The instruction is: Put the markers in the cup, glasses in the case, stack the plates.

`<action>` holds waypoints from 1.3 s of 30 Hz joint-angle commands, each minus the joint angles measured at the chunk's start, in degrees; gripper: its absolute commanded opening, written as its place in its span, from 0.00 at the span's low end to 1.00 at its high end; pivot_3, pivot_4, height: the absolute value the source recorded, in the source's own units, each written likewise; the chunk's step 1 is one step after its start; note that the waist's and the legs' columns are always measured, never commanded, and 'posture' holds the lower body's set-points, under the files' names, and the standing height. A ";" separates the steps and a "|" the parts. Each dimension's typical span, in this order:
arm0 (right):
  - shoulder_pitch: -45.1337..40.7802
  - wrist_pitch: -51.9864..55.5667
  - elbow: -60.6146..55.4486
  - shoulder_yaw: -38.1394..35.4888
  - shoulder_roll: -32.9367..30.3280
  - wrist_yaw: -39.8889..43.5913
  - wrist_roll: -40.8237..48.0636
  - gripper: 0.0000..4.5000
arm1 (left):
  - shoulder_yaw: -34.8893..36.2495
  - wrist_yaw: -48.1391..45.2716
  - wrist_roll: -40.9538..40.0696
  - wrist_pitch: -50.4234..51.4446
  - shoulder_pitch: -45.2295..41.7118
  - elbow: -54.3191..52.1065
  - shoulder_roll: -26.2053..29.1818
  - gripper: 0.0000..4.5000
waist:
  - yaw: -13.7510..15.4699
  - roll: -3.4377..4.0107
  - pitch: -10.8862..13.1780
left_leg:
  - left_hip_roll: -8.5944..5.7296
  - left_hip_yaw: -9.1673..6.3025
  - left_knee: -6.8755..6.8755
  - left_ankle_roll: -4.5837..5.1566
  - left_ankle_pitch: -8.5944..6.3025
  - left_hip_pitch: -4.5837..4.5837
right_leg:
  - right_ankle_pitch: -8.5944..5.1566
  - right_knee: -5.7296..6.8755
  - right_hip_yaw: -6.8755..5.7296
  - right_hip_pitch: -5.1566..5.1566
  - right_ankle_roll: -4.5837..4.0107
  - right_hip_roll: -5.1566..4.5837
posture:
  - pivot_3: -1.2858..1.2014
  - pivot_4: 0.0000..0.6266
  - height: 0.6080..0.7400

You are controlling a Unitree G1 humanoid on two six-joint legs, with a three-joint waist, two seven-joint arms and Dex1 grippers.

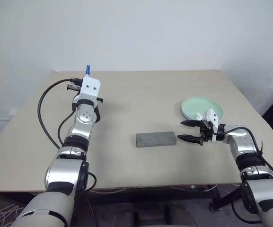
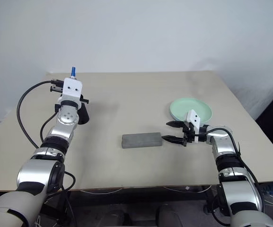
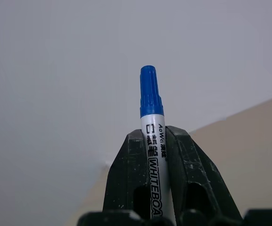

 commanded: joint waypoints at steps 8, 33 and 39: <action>-0.74 -0.16 -1.73 -0.80 -0.64 0.08 0.65 0.84 | 0.37 1.73 -0.40 -2.19 -3.71 2.84 0.10 0.56 | 0.02 0.00 0.00 | 0.00 0.00 0.00 0.00 0.00 -0.02 | 0.00 -0.01 -0.06 0.00 0.00 -0.01 | 0.52 0.00 0.94; 0.42 -0.15 -3.18 -1.56 -0.47 -0.60 1.58 0.84 | 0.47 -48.59 -22.91 11.88 11.35 -29.13 -3.09 0.63 | -0.63 0.02 -0.01 | 0.05 0.16 0.01 0.03 0.02 -0.02 | -0.02 0.01 -0.07 -0.02 -0.03 0.07 | 0.52 0.00 0.94; 2.70 1.34 -6.02 -2.96 -0.68 -1.43 3.09 0.84 | -3.03 -61.62 -24.01 17.05 19.78 -36.20 1.09 0.63 | -0.58 0.02 -0.01 | 0.06 -0.05 0.09 0.10 0.06 -0.03 | -0.09 0.03 -0.05 0.00 -0.15 0.02 | 0.52 0.00 0.94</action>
